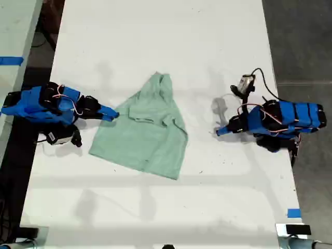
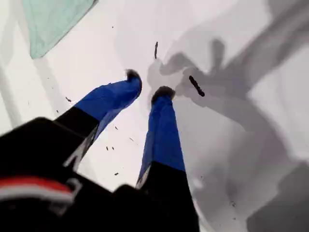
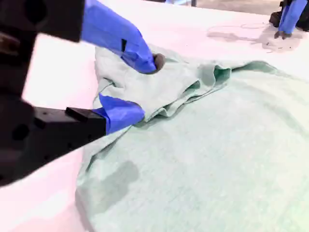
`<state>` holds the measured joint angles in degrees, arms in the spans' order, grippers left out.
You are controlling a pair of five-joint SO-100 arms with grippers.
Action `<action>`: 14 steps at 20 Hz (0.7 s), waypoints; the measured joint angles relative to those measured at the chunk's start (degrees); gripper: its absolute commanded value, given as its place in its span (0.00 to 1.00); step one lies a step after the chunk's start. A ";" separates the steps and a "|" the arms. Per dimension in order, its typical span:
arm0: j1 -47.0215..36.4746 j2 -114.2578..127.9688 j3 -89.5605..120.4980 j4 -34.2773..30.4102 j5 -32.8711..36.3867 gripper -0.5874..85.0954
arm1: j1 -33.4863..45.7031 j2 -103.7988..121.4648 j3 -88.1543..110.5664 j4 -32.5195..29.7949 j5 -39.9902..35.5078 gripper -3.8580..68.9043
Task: Fold t shirt
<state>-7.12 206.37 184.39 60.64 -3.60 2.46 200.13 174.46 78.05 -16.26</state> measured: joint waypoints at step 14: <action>0.00 0.00 0.00 0.00 0.00 0.15 | -6.86 -46.58 -35.33 7.29 24.87 0.23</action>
<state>-7.12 206.37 184.39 60.64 -3.60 -4.39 153.54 139.13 85.34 8.61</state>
